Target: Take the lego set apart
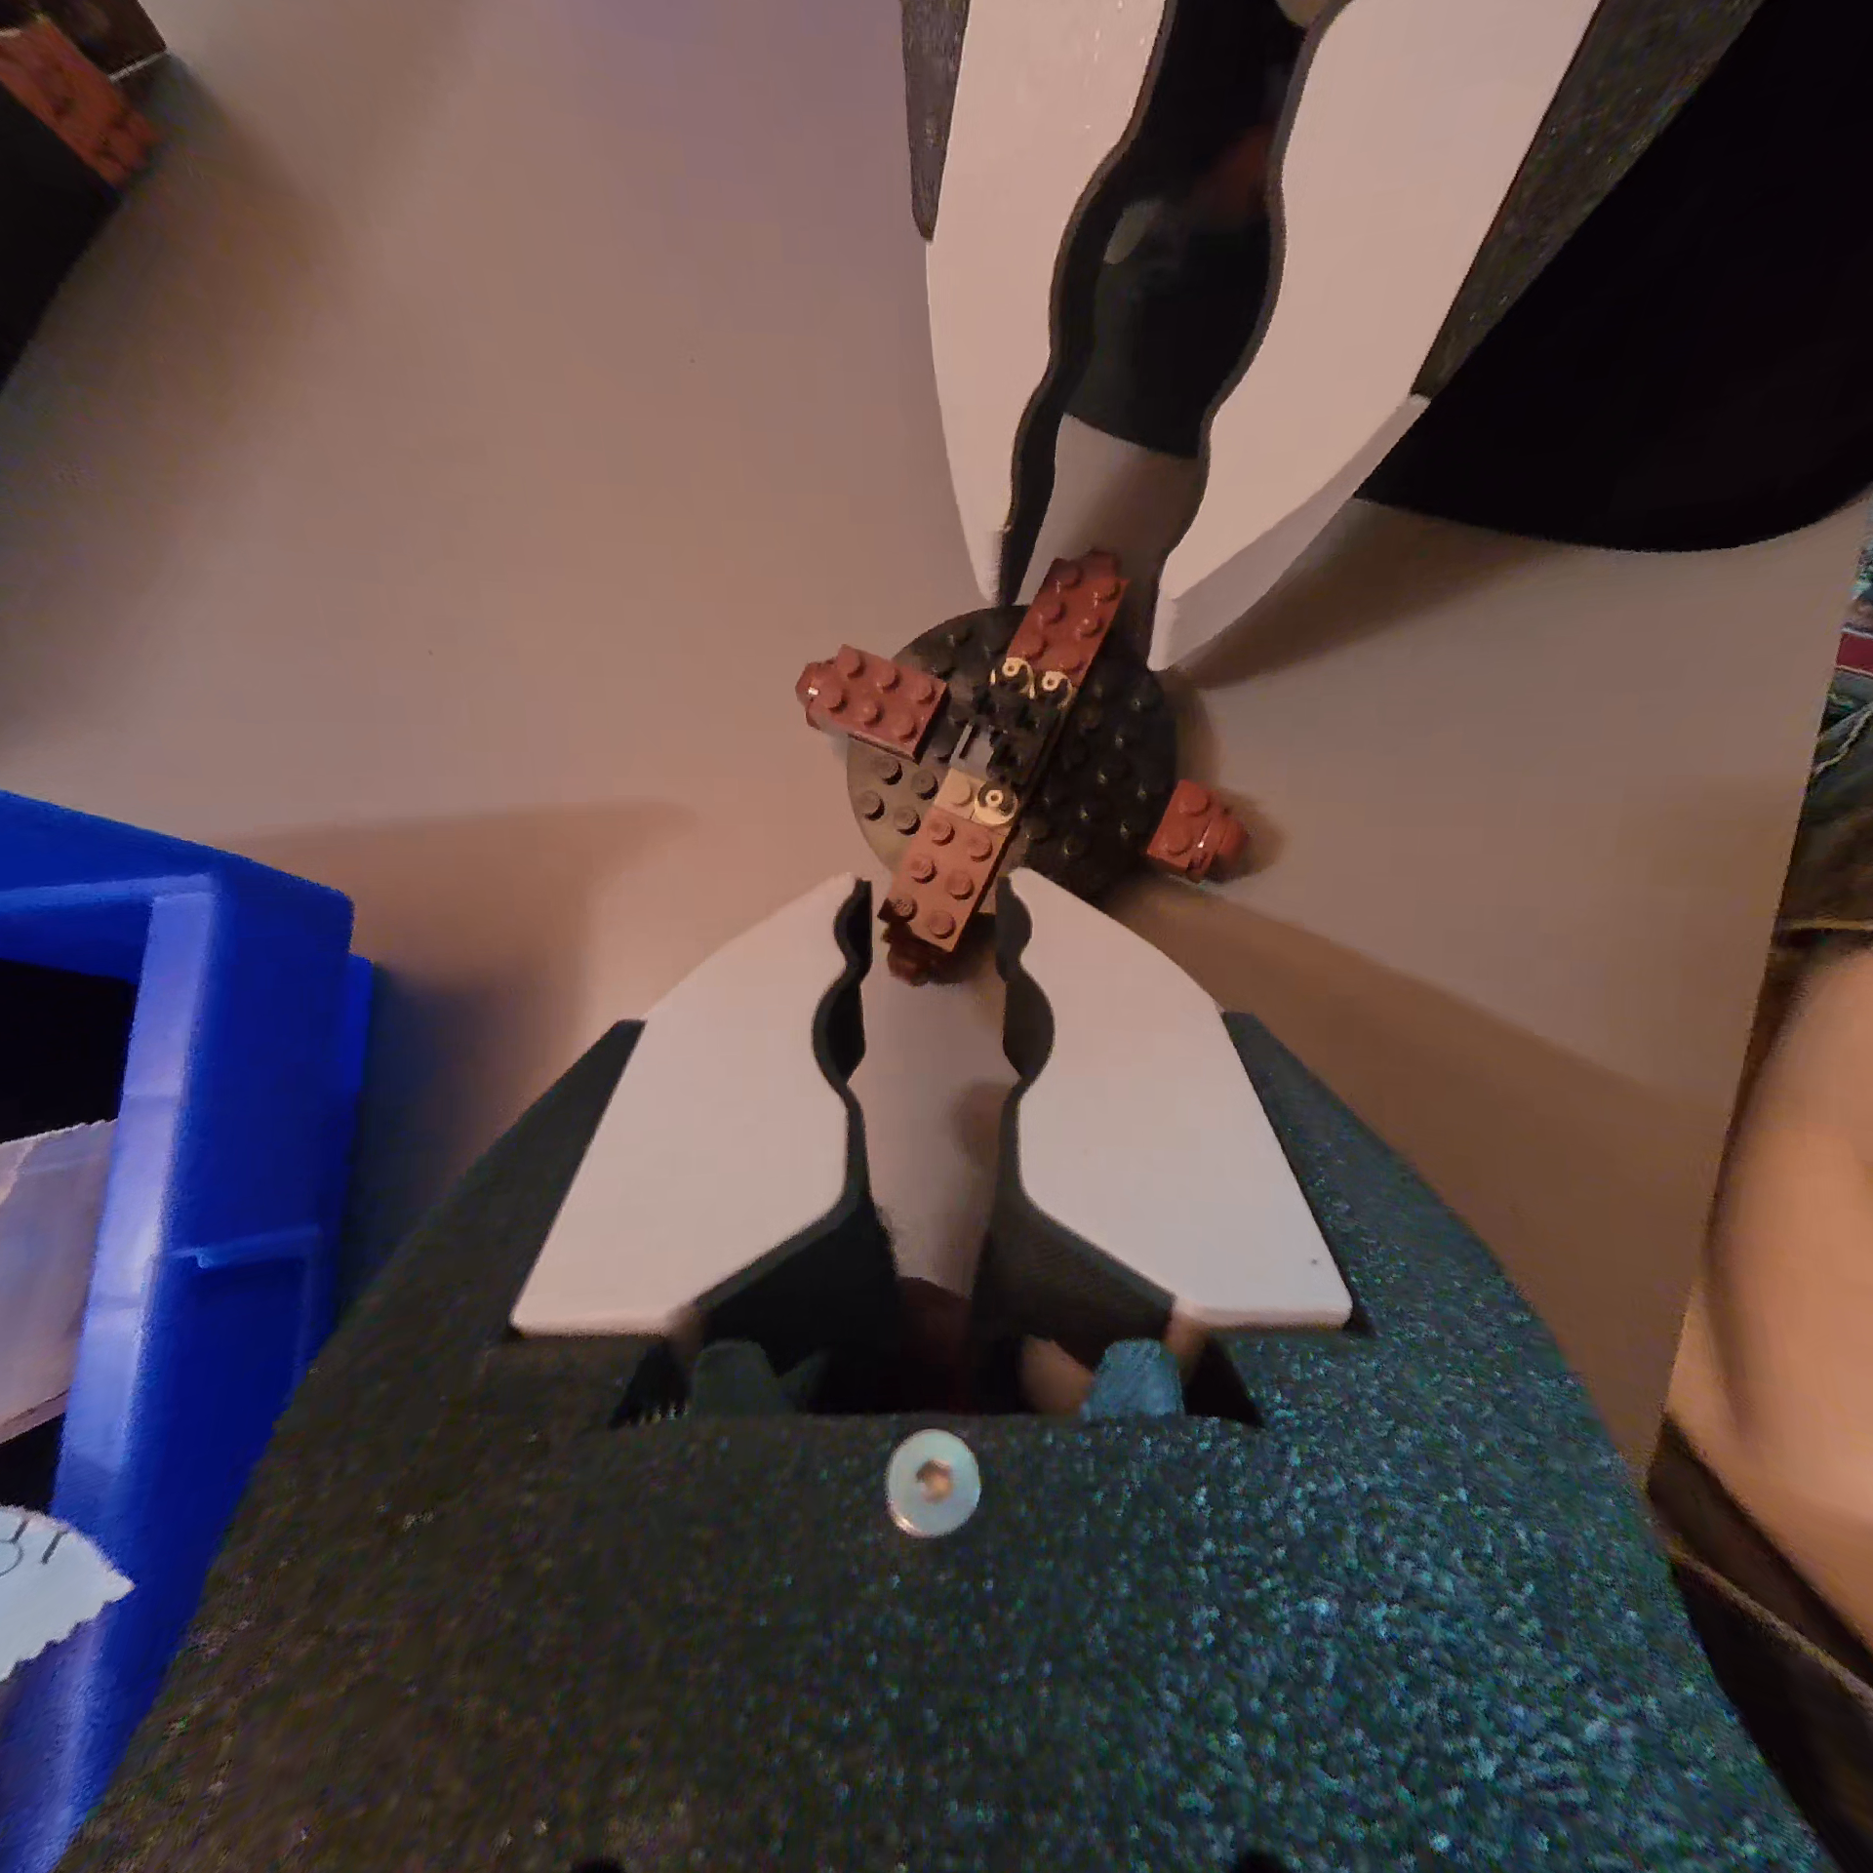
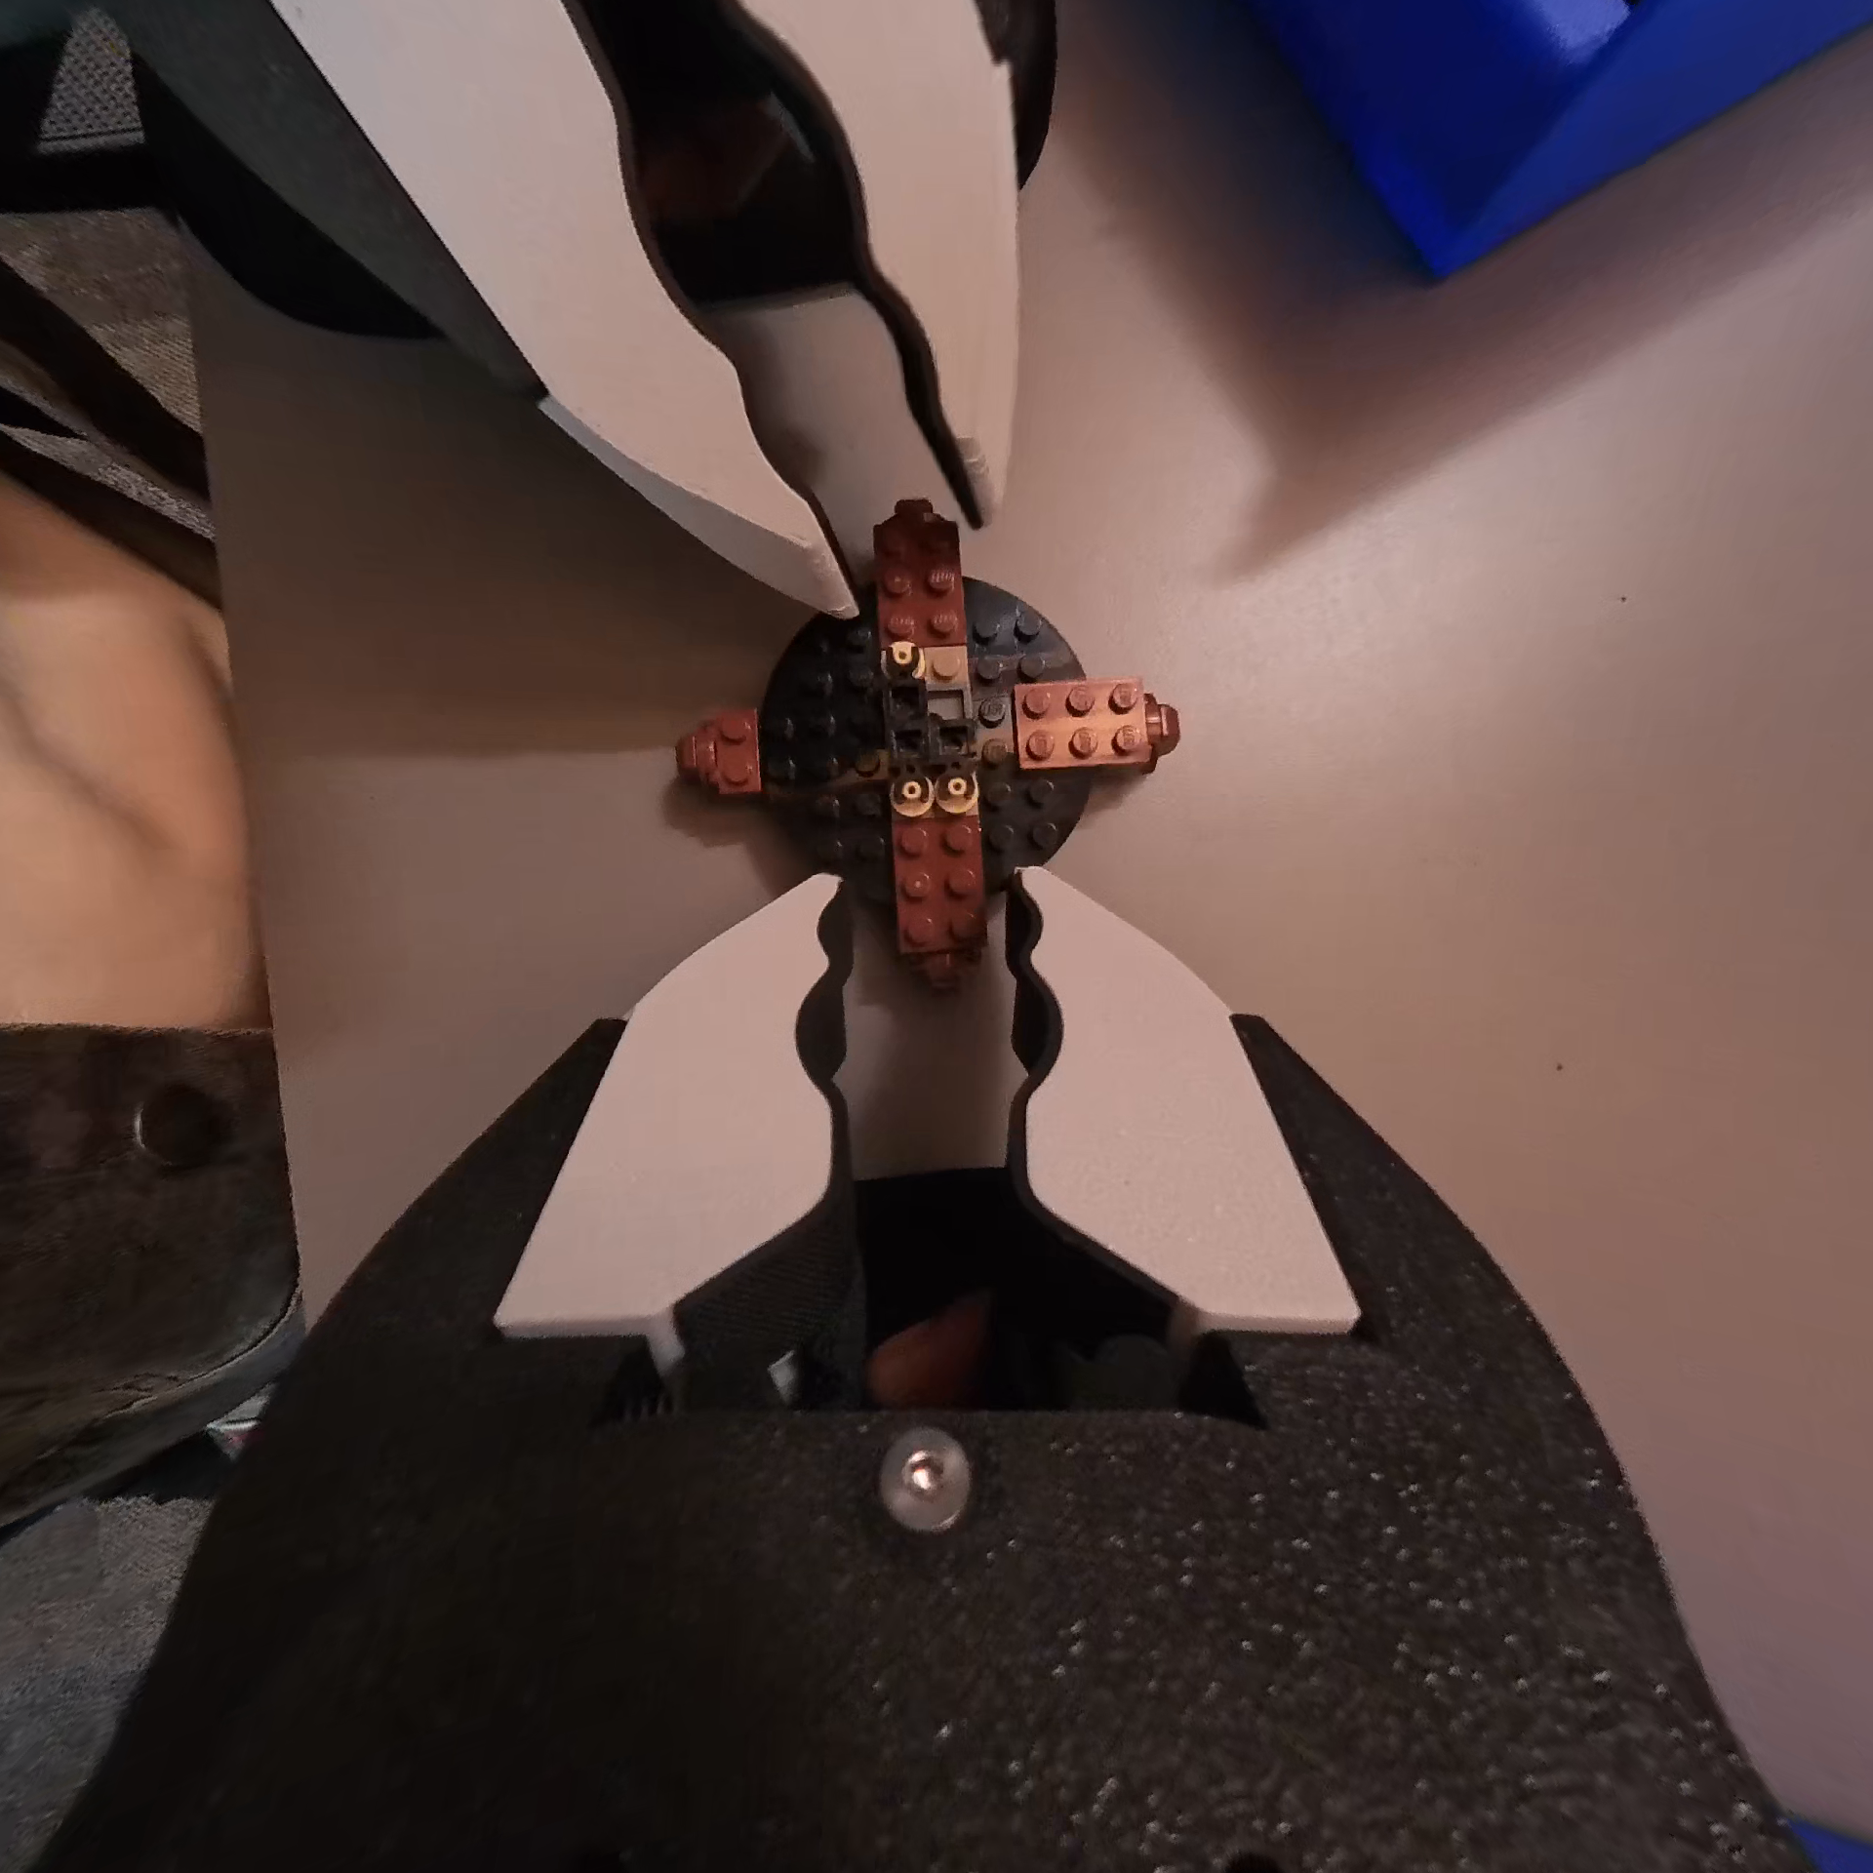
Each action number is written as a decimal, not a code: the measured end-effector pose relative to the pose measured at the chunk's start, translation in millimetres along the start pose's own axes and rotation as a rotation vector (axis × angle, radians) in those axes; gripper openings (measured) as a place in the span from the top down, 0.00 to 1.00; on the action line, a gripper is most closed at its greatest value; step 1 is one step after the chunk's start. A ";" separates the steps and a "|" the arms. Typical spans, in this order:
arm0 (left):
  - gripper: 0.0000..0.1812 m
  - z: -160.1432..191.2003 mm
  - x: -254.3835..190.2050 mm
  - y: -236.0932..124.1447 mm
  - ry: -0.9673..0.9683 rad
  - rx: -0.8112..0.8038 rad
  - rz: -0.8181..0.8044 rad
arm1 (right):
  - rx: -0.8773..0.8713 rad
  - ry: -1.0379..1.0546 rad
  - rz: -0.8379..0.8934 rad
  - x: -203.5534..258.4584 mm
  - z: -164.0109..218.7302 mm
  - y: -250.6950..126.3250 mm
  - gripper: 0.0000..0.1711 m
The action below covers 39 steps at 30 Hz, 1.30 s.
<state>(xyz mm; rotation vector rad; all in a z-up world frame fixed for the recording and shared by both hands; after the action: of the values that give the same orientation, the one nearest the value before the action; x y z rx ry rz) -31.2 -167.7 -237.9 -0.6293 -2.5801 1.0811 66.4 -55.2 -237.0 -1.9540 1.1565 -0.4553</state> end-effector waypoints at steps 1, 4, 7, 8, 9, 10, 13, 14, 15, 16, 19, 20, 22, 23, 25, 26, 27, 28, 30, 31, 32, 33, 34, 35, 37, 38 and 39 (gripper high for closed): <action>0.86 -0.4 0.6 -0.9 0.000 -0.005 0.000 | -0.001 -0.004 -0.001 0.0 -0.2 -1.1 0.84; 0.87 -4.1 1.6 -4.4 0.000 -0.033 0.011 | -0.024 0.001 -0.009 -1.7 -1.7 -6.5 0.84; 0.88 -9.6 -1.0 -4.1 0.032 -0.046 0.040 | -0.040 0.001 -0.023 -3.4 -4.9 -8.3 0.86; 0.89 -11.1 -2.0 -2.8 0.050 -0.045 0.045 | -0.031 0.000 -0.029 -3.3 -5.9 -7.3 0.87; 0.89 -12.7 -3.1 -1.3 0.067 -0.045 0.050 | -0.017 -0.008 -0.029 -3.0 -6.5 -5.7 0.87; 0.89 -14.4 -4.2 0.7 0.082 -0.049 0.057 | 0.001 -0.022 -0.025 -2.3 -6.5 -3.5 0.87; 0.89 -17.4 -5.2 7.3 0.093 -0.046 0.069 | 0.031 -0.045 -0.027 -0.7 -7.1 0.9 0.88; 0.89 -17.2 -4.7 9.9 0.090 -0.035 0.067 | 0.039 -0.047 -0.028 -0.8 -7.4 1.4 0.89; 0.90 -16.1 -4.7 12.5 0.090 -0.017 0.071 | 0.042 -0.048 -0.028 -1.1 -7.7 1.5 0.90; 0.90 -15.4 -5.3 14.3 0.088 -0.011 0.082 | 0.052 -0.052 -0.027 -1.7 -7.4 1.2 0.90; 0.92 -15.6 -5.1 14.7 0.054 -0.014 0.104 | 0.093 -0.054 -0.022 -3.3 -6.6 -0.1 0.88; 0.92 -15.5 -4.6 14.8 0.048 -0.015 0.108 | 0.109 -0.061 -0.031 -2.6 -6.1 0.1 0.88; 0.92 -14.9 -3.3 14.8 0.032 -0.021 0.114 | 0.124 -0.082 -0.029 -1.7 -7.1 0.2 0.89; 0.92 -14.6 -2.8 14.9 0.028 -0.024 0.117 | 0.129 -0.095 -0.026 -1.5 -7.3 -0.2 0.91; 0.92 -14.1 -2.4 14.6 0.025 -0.026 0.118 | 0.113 -0.122 -0.011 -0.3 -6.6 -0.3 0.91; 0.92 -14.2 -2.2 14.6 0.023 -0.024 0.120 | 0.091 -0.148 0.006 1.0 -5.1 -0.7 0.91; 0.92 -14.4 -2.0 14.6 0.019 -0.021 0.123 | 0.065 -0.181 0.028 2.7 -3.3 -1.2 0.91; 0.92 -14.6 -1.9 14.7 0.018 -0.017 0.125 | 0.043 -0.218 0.057 4.9 -1.6 -1.6 0.91; 0.92 -14.9 -1.9 14.7 0.020 -0.013 0.125 | 0.029 -0.299 0.129 10.7 -0.3 -2.4 0.91; 0.92 -14.9 -1.7 14.7 0.020 -0.012 0.122 | 0.030 -0.362 0.178 14.2 -0.1 -2.4 0.91; 0.92 -14.8 -1.4 14.8 0.017 -0.013 0.119 | 0.026 -0.426 0.244 17.3 -0.6 -3.4 0.91; 0.92 -14.7 -1.2 14.9 0.016 -0.015 0.119 | 0.033 -0.482 0.293 21.1 -0.5 -3.1 0.91; 0.92 -14.3 -1.2 14.9 0.020 -0.019 0.119 | 0.032 -0.493 0.320 23.3 -0.2 -3.0 0.91; 0.92 -14.1 -1.4 14.9 0.022 -0.024 0.119 | 0.018 -0.455 0.316 22.8 0.7 -3.1 0.91; 0.92 -13.4 -1.3 14.8 0.020 -0.033 0.121 | -0.070 -0.320 0.243 17.2 2.7 -6.9 0.91; 0.92 -13.1 -1.4 14.8 0.021 -0.038 0.120 | -0.143 -0.240 0.208 13.0 1.1 -12.8 0.91; 0.92 -12.8 -1.6 14.7 0.022 -0.043 0.119 | -0.209 -0.162 0.181 7.9 -2.0 -20.7 0.91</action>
<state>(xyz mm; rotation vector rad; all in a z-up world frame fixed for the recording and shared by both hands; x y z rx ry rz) -20.4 -151.4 -240.0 -0.8094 -2.5810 1.0507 80.9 -57.6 -220.2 -1.9971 1.3033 -0.0810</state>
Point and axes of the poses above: each gripper's, where its closed fingertips meet, y out along the fingers, z out of its underside, x = y × z across the jaws, the point moved 8 cm from there along -y, back along the fingers, and after that the axes turned 6 degrees about z, right-handed, at the moved point
